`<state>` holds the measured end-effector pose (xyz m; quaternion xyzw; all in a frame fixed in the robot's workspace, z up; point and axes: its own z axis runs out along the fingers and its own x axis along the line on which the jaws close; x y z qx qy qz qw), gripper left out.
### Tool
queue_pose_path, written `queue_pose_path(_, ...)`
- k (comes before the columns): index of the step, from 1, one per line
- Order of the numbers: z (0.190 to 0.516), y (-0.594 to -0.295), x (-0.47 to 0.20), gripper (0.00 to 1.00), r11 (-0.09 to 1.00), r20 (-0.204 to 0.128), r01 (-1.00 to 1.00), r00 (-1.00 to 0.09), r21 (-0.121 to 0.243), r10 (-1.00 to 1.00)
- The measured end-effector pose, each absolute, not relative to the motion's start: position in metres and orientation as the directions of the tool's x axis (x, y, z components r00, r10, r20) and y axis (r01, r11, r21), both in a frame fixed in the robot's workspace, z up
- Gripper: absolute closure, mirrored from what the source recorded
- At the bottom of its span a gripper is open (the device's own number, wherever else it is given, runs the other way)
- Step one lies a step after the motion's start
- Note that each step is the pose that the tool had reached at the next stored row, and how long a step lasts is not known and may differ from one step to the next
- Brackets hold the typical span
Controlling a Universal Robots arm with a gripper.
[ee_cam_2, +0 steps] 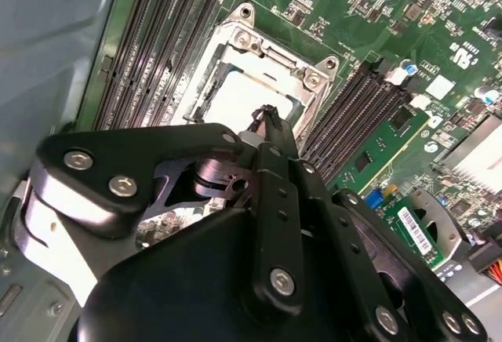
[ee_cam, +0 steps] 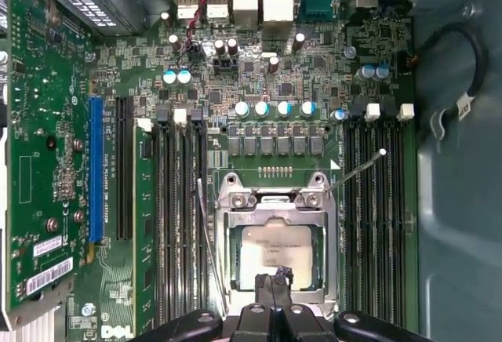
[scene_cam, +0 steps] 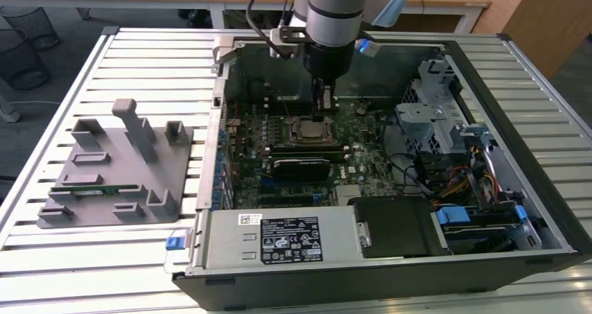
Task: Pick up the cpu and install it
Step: 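Close the cpu cover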
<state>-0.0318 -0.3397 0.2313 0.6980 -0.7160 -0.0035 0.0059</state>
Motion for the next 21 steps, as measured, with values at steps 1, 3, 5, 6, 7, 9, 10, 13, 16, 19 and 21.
queue_pose_path(1, 0.231, -0.34, -0.032, 0.89, 0.026, 0.004, -1.0, -0.025, 0.014, -1.0)
queue_pose_path(3, 0.23, -0.34, -0.033, 0.89, 0.025, 0.004, -1.0, -0.025, 0.015, -1.0)
queue_pose_path(5, 0.228, -0.34, -0.037, 0.89, 0.023, 0.004, -1.0, -0.023, 0.015, -1.0)
queue_pose_path(6, 0.227, -0.34, -0.039, 0.89, 0.021, 0.003, -1.0, -0.021, 0.015, -1.0)
queue_pose_path(7, 0.225, -0.34, -0.042, 0.89, 0.019, 0.004, -1.0, -0.019, 0.015, -1.0)
queue_pose_path(9, 0.223, -0.34, -0.047, 0.89, 0.016, 0.003, -1.0, -0.016, 0.015, -1.0)
queue_pose_path(10, 0.222, -0.341, -0.05, 0.89, 0.015, 0.003, -1.0, -0.015, 0.015, -1.0)
queue_pose_path(13, 0.217, -0.341, -0.055, 0.89, 0.01, 0.003, -1.0, -0.01, 0.015, -1.0)
queue_pose_path(16, 0.214, -0.341, -0.059, 0.89, 0.007, 0.003, -1.0, -0.007, 0.015, -1.0)
queue_pose_path(19, 0.211, -0.341, -0.061, 0.89, 0.007, 0.004, -1.0, -0.007, 0.015, -1.0)
queue_pose_path(21, 0.208, -0.341, -0.061, 0.89, 0.007, 0.004, -1.0, -0.007, 0.015, -1.0)
